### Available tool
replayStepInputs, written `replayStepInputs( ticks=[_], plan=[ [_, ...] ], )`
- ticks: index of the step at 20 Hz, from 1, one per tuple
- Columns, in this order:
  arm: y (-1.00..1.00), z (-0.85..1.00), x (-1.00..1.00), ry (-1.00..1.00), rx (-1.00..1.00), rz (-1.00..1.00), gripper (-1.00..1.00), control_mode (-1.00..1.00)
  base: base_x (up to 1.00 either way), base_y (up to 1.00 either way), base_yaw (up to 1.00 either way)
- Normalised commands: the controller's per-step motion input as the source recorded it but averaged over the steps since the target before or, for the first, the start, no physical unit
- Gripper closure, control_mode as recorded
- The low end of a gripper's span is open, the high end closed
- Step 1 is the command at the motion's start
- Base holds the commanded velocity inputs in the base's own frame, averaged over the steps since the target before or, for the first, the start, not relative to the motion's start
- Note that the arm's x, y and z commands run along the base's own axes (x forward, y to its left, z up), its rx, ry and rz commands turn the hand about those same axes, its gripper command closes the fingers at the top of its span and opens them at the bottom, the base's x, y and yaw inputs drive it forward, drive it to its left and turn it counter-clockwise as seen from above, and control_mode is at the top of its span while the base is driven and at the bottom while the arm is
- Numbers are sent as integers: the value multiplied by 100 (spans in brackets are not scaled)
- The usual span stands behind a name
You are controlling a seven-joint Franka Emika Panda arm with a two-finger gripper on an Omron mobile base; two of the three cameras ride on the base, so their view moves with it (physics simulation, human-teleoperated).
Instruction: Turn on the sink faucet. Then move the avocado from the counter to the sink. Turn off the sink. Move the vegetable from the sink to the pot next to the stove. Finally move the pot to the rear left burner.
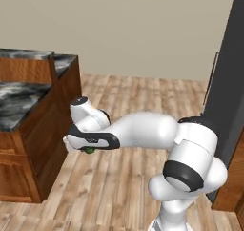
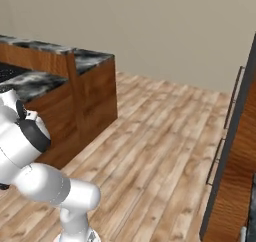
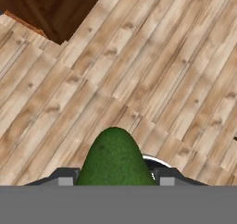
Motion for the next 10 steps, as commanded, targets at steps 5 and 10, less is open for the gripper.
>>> replayStepInputs(
  ticks=[5,10],
  plan=[
    [0,0,0,0,0,0,100,100,-22,0,42],
    [0,0,0,0,0,0,100,100,-16,0,42]
  ],
)
